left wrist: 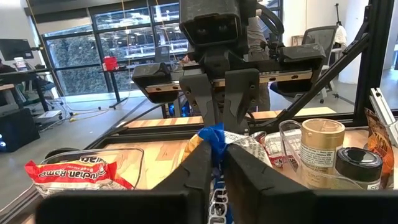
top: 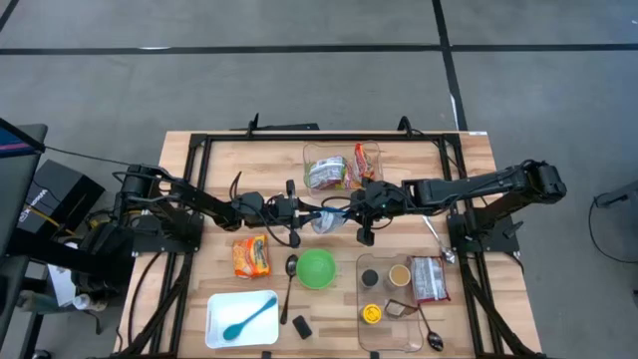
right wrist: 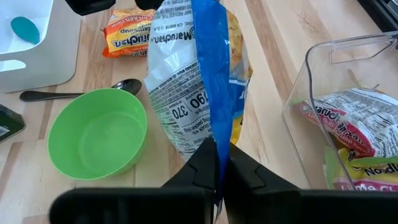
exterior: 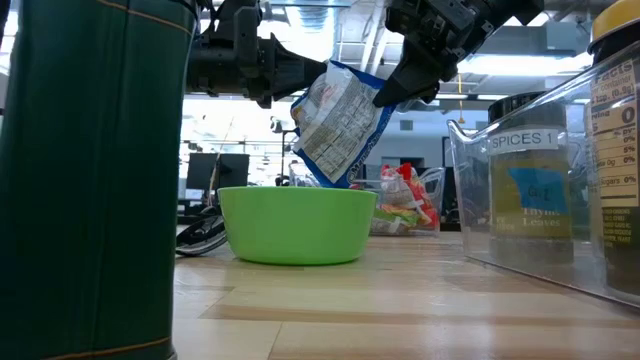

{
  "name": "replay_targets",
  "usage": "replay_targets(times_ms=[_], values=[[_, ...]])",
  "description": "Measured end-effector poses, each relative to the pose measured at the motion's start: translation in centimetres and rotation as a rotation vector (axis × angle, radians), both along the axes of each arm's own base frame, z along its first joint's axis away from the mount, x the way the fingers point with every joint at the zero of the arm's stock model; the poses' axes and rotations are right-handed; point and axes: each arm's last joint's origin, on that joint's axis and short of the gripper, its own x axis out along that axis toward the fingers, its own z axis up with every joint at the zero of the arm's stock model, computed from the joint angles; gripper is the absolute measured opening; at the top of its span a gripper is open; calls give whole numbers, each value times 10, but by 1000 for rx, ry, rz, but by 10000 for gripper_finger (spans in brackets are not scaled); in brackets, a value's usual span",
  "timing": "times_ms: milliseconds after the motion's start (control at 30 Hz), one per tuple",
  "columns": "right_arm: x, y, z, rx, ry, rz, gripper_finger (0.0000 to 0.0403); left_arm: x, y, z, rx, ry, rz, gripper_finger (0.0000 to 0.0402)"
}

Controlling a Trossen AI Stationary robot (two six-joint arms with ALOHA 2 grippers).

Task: Pick & Place Food Item
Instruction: Put the blue noodle pack into the top transparent bin

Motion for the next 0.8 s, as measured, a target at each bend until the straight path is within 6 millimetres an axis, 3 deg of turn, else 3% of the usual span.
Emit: replay_targets(times_ms=[133,367,567,800], values=[[0,0,0,-3,1,2,3,-1,0,1,1,26,0,82],[0,-1,0,-33,1,-1,2,-13,0,20,-3,89,0,145],[-3,-1,3,-45,-4,-12,1,-30,1,37,-21,147,0,163],[-12,-3,20,-86,-71,-45,1,-40,1,49,-29,146,0,156]])
